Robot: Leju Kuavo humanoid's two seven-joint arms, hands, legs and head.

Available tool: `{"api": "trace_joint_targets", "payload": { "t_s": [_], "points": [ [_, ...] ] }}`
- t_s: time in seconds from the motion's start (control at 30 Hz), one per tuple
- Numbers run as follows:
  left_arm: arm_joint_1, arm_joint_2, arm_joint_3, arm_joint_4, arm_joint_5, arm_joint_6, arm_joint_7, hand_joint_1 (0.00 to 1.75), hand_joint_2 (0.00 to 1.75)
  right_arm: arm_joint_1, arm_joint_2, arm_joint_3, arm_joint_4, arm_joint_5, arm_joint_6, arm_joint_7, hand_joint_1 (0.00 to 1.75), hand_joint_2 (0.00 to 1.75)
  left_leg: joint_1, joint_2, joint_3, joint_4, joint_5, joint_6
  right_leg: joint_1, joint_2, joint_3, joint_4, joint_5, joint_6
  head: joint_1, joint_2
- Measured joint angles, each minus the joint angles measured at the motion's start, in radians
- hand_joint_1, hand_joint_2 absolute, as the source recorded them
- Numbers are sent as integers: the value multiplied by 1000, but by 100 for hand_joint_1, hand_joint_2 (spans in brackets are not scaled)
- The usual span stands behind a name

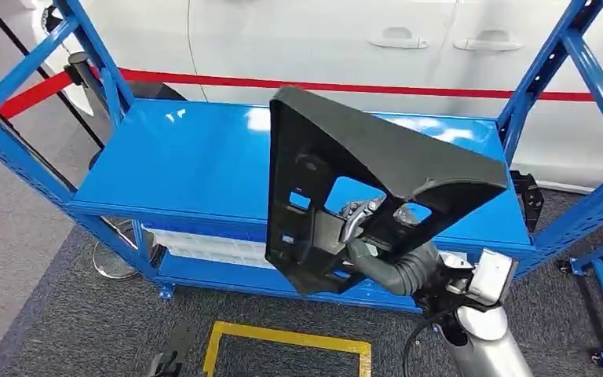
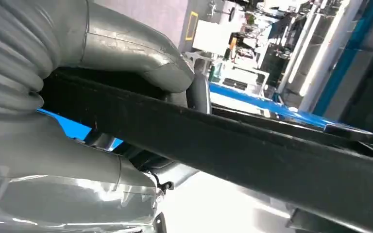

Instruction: Take the parts from the cabinet and place them on the table.

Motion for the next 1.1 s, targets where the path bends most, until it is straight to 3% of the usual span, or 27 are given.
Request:
{"api": "trace_joint_targets", "payload": {
  "t_s": [0.03,0.1,0.13,0.23,0.27,0.3,0.33,0.4,0.43,0.47,0.5,0.57,0.6,0.63,0.67,0.73,0.77,0.8,0.83,0.87,0.93,0.97,1.0,1.03,1.1],
  "points": [
    [-1,0,0,0,0,0,0,0,175,0,-1,0,0,0,0,0,175,175,-1,0,32,-64,39,5,2,1,1,0,0,0,0,0],
    [-3,0,0,0,0,0,13,0,175,0,-2,0,-5,-2,-5,3,175,175,-6,0,127,-255,128,22,4,3,6,0,-1,1,0,0],
    [-5,2,0,0,0,0,31,0,175,2,-2,0,-7,-5,-9,6,175,175,-11,0,148,-292,117,28,7,2,4,0,1,4,0,0],
    [-4,2,0,0,0,10,80,0,175,10,-2,0,-11,-11,-40,22,175,175,-16,-3,143,-300,127,31,4,1,-3,0,10,18,0,0],
    [-1,2,0,0,0,12,87,0,175,11,-2,0,-13,-15,-51,30,175,175,-16,-2,143,-306,132,38,5,1,-1,-2,14,24,0,0],
    [-1,0,0,0,0,12,89,0,175,10,-2,0,-13,-19,-56,34,175,175,-3,3,145,-320,143,45,5,1,-4,3,0,31,0,0],
    [-2,0,0,0,0,11,90,0,175,9,-2,0,-14,-25,-63,40,175,175,-5,3,143,-324,149,50,5,1,-10,22,-27,34,0,0],
    [-3,3,1,0,-1,6,93,0,175,8,-2,0,-13,-33,-76,53,175,175,-6,4,130,-323,158,59,1,1,-59,159,-126,38,0,0],
    [-2,3,1,0,-2,3,95,0,175,10,-2,0,-13,-33,-87,61,175,175,-7,5,122,-322,163,59,-2,1,-87,237,-164,42,0,0],
    [-1,2,1,0,-2,2,99,0,175,12,-2,0,-13,-32,-93,64,175,175,-7,5,114,-320,167,58,-3,1,-100,282,-179,45,0,0],
    [1,2,2,0,-2,0,101,0,175,12,0,0,-13,-30,-99,68,175,175,-6,5,105,-316,172,57,-5,0,-94,291,-173,48,0,0],
    [2,2,2,0,-1,0,106,0,175,10,3,0,-14,-28,-102,69,175,175,-4,4,89,-308,178,51,-11,0,-30,197,-118,51,0,0],
    [1,2,2,0,0,0,106,0,175,7,7,0,-14,-27,-102,70,175,175,-2,4,80,-301,181,46,-14,-1,38,88,-78,52,0,0],
    [0,2,2,0,0,0,106,0,175,1,12,0,-14,-26,-102,70,175,175,-2,3,74,-294,184,42,-16,-1,83,0,-84,51,0,0],
    [-1,3,2,0,1,-3,106,0,175,-2,17,0,-13,-23,-102,71,175,175,-5,2,68,-294,190,32,-5,4,81,10,-69,46,0,0],
    [0,3,2,0,3,-9,106,0,175,-14,24,-1,-10,-22,-102,71,175,175,-5,2,66,-294,201,18,-2,6,70,7,-64,38,0,0],
    [0,3,2,0,3,-9,106,0,175,-18,29,-1,-7,-21,-102,72,175,175,-4,1,65,-300,211,11,2,7,65,9,-58,29,0,0],
    [2,3,2,0,3,-9,105,0,175,-21,33,-1,-6,-20,-104,72,175,175,-4,-1,61,-303,219,3,-4,5,57,1,-47,17,0,0],
    [2,5,2,0,0,-9,105,0,175,-27,39,-1,-5,-20,-107,72,175,175,1,0,48,-291,193,0,-8,-2,50,-4,-35,7,0,0],
    [2,5,2,0,0,-9,105,0,175,-29,44,-1,-5,-19,-109,73,175,175,0,0,33,-250,141,-4,-9,-1,39,-5,-28,-1,0,0],
    [2,5,2,0,-1,-9,98,0,175,-30,50,-1,-5,-19,-111,74,175,175,2,1,-13,-95,39,-12,-6,-4,19,-6,-15,-6,0,0],
    [2,4,2,0,-1,-9,91,0,175,-30,52,-1,-3,-19,-109,75,175,175,2,1,-29,-25,13,-15,-5,-5,11,-5,-9,-6,0,0],
    [3,5,2,0,-1,-9,86,0,175,-29,52,-1,-2,-19,-106,77,175,175,2,1,-30,14,15,-15,-3,-6,4,-4,-3,-6,0,0],
    [3,5,3,0,-1,-9,84,0,175,-29,53,-1,0,-19,-103,77,175,175,2,1,-8,-2,35,-14,-3,-7,-1,-4,1,-5,0,0],
    [2,5,3,0,-1,-9,83,0,175,-29,54,-1,3,-21,-96,78,175,175,1,7,103,-159,93,-7,-1,-19,-4,-3,6,-4,0,0]
  ]
}}
